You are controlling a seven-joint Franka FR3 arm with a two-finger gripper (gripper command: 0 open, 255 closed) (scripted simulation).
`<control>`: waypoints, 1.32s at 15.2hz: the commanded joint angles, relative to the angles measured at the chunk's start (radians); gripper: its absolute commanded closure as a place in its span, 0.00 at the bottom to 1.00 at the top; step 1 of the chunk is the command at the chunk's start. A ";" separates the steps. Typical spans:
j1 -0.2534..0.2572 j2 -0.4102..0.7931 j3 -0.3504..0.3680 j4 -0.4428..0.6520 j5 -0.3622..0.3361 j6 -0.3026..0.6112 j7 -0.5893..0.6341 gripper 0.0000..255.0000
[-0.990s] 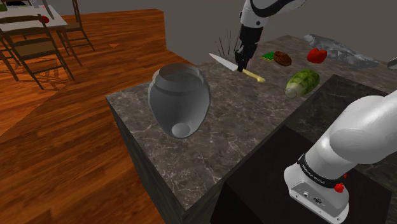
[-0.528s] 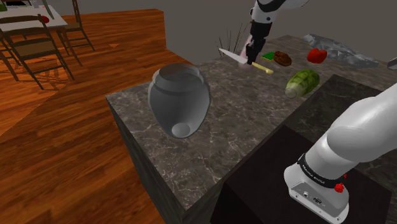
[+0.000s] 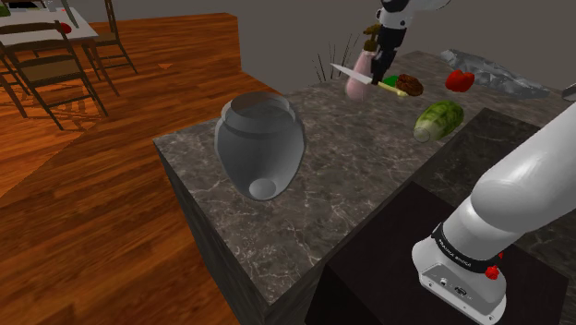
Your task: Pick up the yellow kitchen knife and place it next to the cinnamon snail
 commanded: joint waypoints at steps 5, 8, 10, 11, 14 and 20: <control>-0.056 0.159 -0.076 0.181 0.053 -0.025 -0.158 1.00; -0.092 0.251 -0.104 0.287 0.092 -0.046 -0.234 1.00; -0.120 0.316 -0.119 0.367 0.122 -0.065 -0.283 1.00; -0.139 0.356 -0.126 0.417 0.141 -0.078 -0.311 1.00; -0.140 0.364 -0.123 0.386 0.144 -0.040 -0.312 1.00; -0.142 0.384 -0.120 0.330 0.155 0.034 -0.319 1.00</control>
